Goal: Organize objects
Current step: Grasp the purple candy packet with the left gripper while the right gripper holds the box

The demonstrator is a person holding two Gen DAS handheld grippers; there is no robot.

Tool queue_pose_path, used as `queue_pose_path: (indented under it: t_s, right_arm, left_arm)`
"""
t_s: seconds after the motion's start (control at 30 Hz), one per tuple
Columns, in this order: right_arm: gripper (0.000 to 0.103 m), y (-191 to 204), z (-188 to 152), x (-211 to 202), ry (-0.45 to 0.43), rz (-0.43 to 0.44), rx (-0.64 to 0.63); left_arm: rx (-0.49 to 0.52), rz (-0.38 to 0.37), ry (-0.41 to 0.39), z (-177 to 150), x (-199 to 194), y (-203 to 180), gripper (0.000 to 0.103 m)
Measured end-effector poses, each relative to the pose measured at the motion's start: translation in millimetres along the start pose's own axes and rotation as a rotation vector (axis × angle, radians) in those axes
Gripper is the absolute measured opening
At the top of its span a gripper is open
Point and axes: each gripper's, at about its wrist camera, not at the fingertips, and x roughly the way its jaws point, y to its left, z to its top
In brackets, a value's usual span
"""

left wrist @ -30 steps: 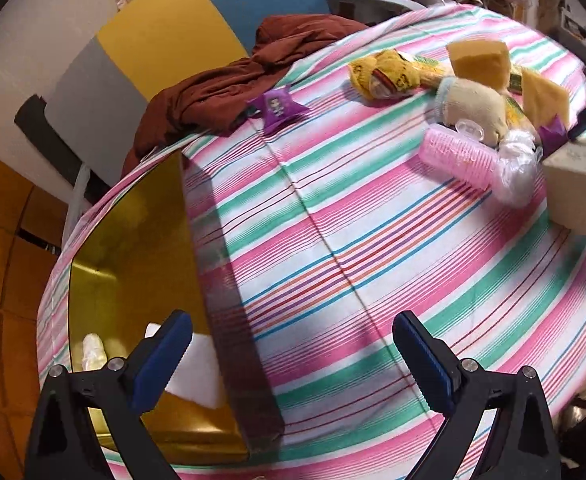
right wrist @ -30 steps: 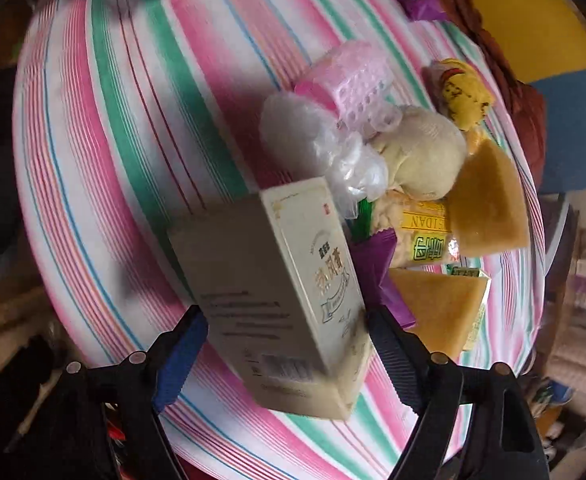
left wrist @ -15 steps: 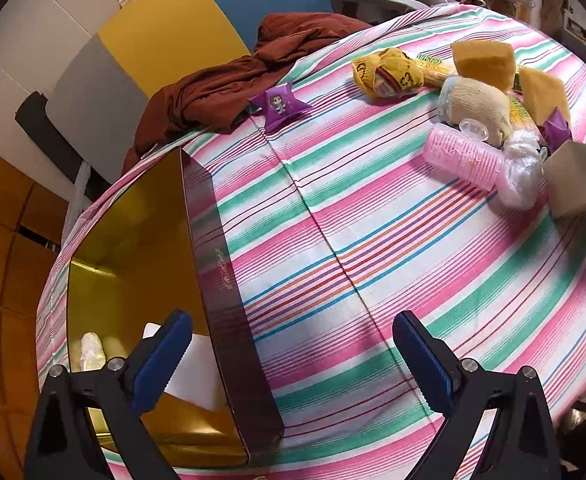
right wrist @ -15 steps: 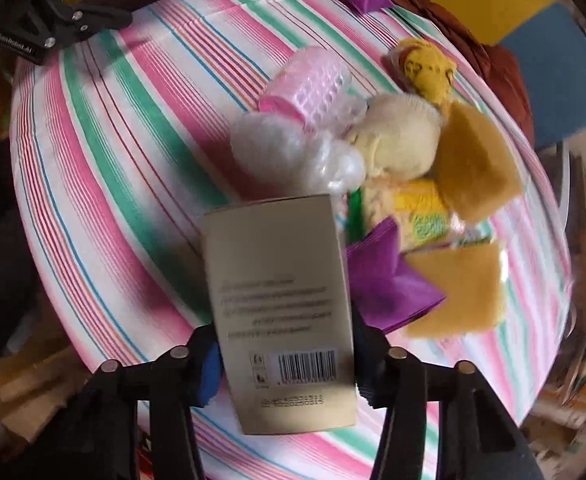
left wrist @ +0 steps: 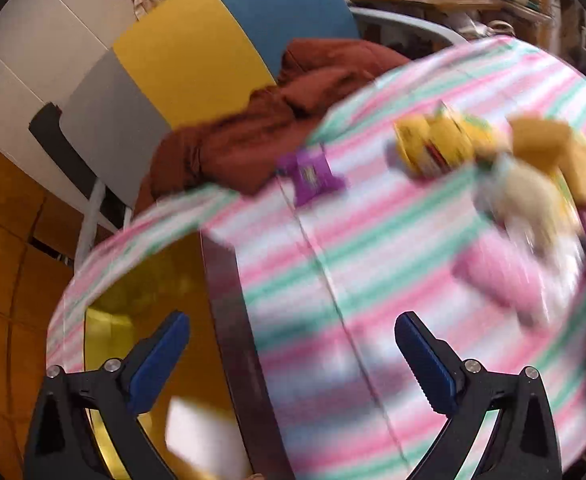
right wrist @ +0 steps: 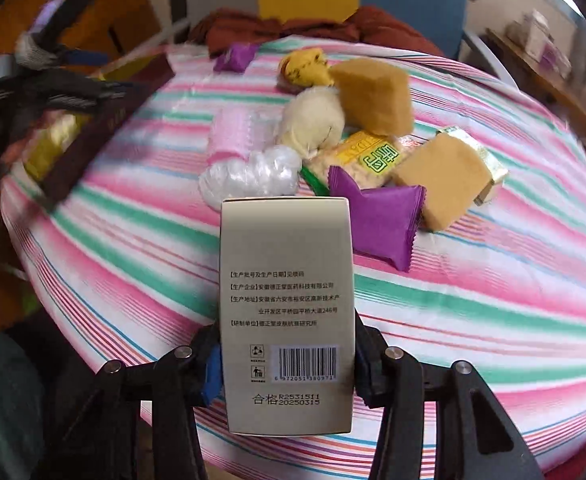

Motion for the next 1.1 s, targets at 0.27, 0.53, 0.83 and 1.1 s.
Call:
queue_pose_path:
  t_s: [0.27,0.53,0.83,1.1]
  right_arm:
    - [0.05,0,-4,-3,-0.096,0.101,0.112]
    - [0.05,-10,-3,-19,-0.178,0.162,0.191]
    - [0.05,-6,-1,-11,-0.188,0.214,0.204]
    - [0.05,2,-4,-1,-0.176,0.232,0.199]
  left_arm:
    - [-0.165,0.084,0.144,77,87,23,0.103]
    - [-0.246,0.041,0.203,103,132,29,0.103]
    - [-0.247,0.061,0.133,119,114,30,0.103]
    - [-0.356,-0.036,0.242,126,140,33,0.103]
